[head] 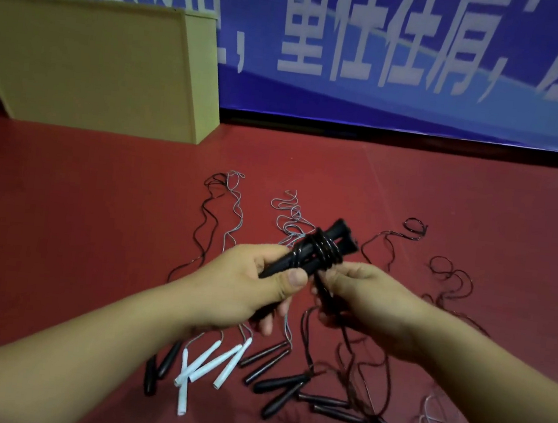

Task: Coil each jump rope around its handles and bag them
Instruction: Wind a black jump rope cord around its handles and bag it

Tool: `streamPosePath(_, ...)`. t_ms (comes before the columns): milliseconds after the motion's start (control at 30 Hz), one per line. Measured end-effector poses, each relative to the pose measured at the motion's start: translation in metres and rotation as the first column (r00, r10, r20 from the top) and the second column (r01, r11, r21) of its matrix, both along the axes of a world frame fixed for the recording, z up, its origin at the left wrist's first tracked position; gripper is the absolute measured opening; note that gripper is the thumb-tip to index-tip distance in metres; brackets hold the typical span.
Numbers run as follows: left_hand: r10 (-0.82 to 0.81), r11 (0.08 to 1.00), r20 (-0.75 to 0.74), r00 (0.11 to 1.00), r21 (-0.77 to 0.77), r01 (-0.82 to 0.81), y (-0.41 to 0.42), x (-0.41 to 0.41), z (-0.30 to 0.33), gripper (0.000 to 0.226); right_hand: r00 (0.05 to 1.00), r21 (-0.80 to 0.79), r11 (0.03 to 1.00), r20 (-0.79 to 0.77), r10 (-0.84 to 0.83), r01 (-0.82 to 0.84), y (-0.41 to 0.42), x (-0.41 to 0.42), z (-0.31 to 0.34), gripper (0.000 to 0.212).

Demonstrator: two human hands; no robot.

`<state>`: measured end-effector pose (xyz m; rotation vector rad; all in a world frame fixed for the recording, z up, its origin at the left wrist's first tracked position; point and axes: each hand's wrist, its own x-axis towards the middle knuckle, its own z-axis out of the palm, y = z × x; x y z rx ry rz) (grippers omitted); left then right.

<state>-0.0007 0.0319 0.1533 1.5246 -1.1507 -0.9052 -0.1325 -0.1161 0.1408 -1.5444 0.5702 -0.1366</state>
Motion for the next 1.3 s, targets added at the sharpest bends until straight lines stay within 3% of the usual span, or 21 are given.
streamPosePath(100,0.150,0.986,-0.066,0.986,-0.061,-0.154,-0.004,0.001,0.001,0.029,0.999,0.098,0.995,0.007,-0.035,0.035,0.008,0.007,-0.001,0.027)
streamPosePath(267,0.338,0.926,-0.165,0.927,-0.115,-0.358,-0.005,0.010,0.002,0.034,0.999,-0.096,0.994,-0.015,-0.049,0.048,0.007,0.008,-0.006,0.028)
streamPosePath(467,0.426,0.904,0.030,0.904,0.022,-0.427,-0.001,0.026,-0.003,0.029,1.000,-0.275,0.961,0.025,0.014,-0.006,0.003,0.005,-0.005,0.013)
streamPosePath(600,0.384,0.910,0.056,0.921,0.146,-0.388,-0.001,0.031,-0.006,0.020,1.000,-0.383,0.924,-0.014,0.009,-0.013,0.005,0.004,-0.001,0.017)
streamPosePath(733,0.340,0.918,0.032,0.940,0.203,-0.340,0.001,0.037,-0.008,0.019,0.996,-0.423,0.906,-0.084,-0.023,-0.014,0.007,0.005,-0.001,0.038)
streamPosePath(800,0.312,0.911,0.205,0.928,0.213,-0.353,0.004,0.042,-0.013,0.021,0.992,-0.427,0.904,-0.121,-0.019,-0.034,0.008,0.004,-0.001,0.045)
streamPosePath(867,0.276,0.892,0.425,0.862,0.221,-0.395,0.005,0.046,-0.018,0.022,0.990,-0.428,0.902,-0.144,0.000,-0.062,0.009,0.002,0.000,0.042)
streamPosePath(933,0.264,0.885,0.507,0.821,0.211,-0.415,0.004,0.048,-0.022,0.021,0.991,-0.408,0.909,-0.131,0.038,-0.089,0.012,0.001,0.003,0.034)
streamPosePath(1067,0.259,0.894,0.397,0.880,0.246,-0.374,0.003,0.050,-0.028,0.009,0.991,-0.420,0.898,-0.093,0.099,-0.129,0.017,0.000,0.008,0.016)
streamPosePath(1300,0.082,0.906,0.328,0.941,0.369,-0.207,0.002,0.043,-0.032,0.003,1.000,-0.490,0.872,-0.029,-0.011,-0.004,0.015,-0.001,0.007,0.019)
